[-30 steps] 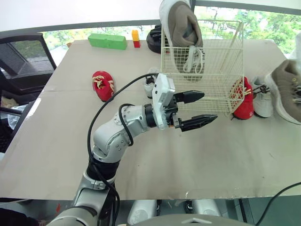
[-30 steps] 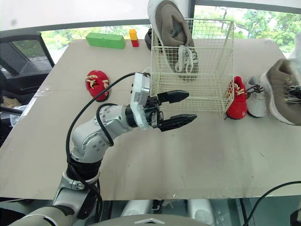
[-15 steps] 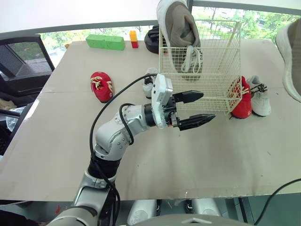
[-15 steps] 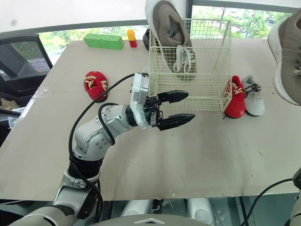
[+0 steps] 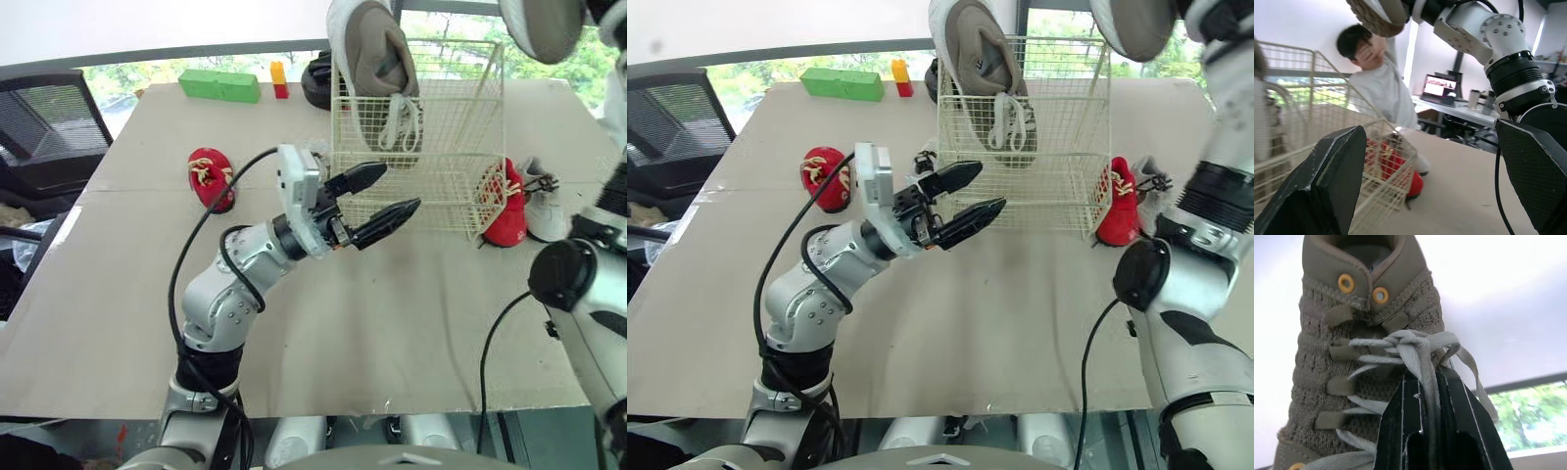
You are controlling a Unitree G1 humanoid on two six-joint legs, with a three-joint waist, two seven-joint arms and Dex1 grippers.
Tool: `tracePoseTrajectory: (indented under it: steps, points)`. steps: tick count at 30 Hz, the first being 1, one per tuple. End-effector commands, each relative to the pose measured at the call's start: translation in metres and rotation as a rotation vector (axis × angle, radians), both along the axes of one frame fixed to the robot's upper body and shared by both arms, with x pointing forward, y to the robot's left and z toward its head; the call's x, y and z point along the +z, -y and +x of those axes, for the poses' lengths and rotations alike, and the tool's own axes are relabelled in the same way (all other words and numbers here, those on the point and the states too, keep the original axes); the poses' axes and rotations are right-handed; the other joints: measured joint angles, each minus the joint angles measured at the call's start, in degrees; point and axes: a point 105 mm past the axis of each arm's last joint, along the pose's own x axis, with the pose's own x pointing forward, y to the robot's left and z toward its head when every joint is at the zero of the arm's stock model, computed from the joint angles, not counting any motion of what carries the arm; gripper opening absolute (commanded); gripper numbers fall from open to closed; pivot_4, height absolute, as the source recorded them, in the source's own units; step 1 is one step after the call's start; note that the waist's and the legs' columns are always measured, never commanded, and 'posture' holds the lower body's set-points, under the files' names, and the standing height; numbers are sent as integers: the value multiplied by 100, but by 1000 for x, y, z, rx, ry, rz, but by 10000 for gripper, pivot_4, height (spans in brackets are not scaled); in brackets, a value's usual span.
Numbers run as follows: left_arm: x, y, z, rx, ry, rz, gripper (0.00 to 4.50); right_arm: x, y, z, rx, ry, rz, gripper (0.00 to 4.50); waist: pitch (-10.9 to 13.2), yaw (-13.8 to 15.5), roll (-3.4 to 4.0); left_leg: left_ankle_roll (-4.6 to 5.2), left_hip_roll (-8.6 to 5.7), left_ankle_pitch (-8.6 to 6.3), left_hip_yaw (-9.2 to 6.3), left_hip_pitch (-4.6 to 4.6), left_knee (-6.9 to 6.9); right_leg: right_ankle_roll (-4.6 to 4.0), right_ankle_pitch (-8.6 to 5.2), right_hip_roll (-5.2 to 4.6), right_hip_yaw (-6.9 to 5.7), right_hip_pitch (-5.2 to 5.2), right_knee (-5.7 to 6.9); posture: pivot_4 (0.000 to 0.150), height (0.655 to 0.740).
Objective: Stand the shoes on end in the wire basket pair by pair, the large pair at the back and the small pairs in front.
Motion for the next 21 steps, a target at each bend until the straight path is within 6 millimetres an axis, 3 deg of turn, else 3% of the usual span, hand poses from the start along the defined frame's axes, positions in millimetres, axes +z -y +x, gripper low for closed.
tracePoseTrajectory:
  steps: [1,6,11,14,17,21]
  points:
    - [16,-8,-7,47,68,-28,45000,20,-6,2,-54,146,-15,590,1,13,-1,0,-2,0,-2,-2,0,0,0,-3,-3,1,-2,1500,7400]
    - [22,-17,-8,125,82,-40,45000,-6,-16,28,-175,150,-110,590,1,-11,-2,-1,-15,1,-2,-4,-2,0,0,-11,1,0,-7,1500,7400]
    - [19,-26,-13,165,74,-39,45000,-76,-18,56,-296,-4,-297,590,-1,-38,-6,-7,-10,4,-1,-11,-14,0,0,-9,2,-16,-1,1500,7400]
    - [18,-27,-14,172,68,-38,45000,-99,-19,62,-290,-53,-326,590,-2,-25,-8,-11,-5,7,-2,-2,-15,0,0,-4,0,-10,1,1500,7400]
    - [17,-27,-14,172,64,-36,45000,-111,-22,65,-276,-88,-351,590,-7,-18,-16,-12,-5,7,-15,24,-10,-3,-1,-5,-13,27,-5,1500,7400]
    - [16,-28,-12,173,60,-36,45000,-103,-24,64,-222,-74,-348,590,-10,-22,-21,-11,-8,6,-16,38,-7,-4,0,-7,-13,41,-6,1500,7400]
